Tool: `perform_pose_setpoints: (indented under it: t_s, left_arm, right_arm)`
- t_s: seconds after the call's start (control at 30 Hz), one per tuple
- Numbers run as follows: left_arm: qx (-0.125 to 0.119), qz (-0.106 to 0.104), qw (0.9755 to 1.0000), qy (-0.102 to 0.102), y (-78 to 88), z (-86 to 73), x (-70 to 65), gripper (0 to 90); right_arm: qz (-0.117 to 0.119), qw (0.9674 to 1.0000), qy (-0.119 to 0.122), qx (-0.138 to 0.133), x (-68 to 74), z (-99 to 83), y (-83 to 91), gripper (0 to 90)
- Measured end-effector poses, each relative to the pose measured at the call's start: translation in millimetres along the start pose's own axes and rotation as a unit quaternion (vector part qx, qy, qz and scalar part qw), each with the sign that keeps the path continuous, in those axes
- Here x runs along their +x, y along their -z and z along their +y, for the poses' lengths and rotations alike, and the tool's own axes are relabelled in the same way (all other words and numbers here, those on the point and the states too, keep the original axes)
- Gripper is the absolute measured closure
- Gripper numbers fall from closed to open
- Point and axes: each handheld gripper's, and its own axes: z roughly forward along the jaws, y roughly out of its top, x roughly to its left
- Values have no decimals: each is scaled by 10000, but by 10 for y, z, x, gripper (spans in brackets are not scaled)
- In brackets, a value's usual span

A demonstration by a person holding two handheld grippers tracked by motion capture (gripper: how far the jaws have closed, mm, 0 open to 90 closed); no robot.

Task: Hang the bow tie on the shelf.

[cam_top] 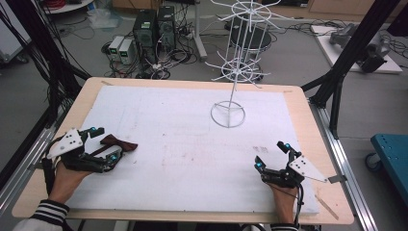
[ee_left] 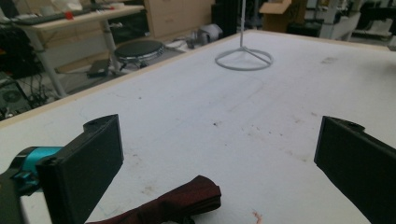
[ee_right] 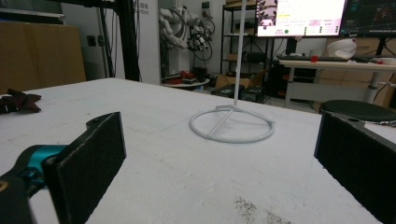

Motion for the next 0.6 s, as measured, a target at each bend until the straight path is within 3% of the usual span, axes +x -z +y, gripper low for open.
perform_pose_setpoints:
  t_s: [0.2,0.27,0.33,0.37,0.6]
  left_arm:
    - [370,-76,9992,-120,-22,174,123,17]
    - [626,-127,9976,-248,-55,248,175,17]
    - [700,-146,9970,-288,-65,264,193,17]
    - [873,-205,9953,-359,-83,293,225,17]
    - [1241,-281,9908,-470,-140,326,314,17]
  right_arm:
    - [6,10000,-7,-1,-1,0,0,13]
    - [6,10000,-11,-1,0,0,0,13]
    - [6,10000,-9,-2,0,0,0,13]
    - [4,10000,-3,-1,0,0,0,13]
    - [4,10000,3,-1,0,0,0,13]
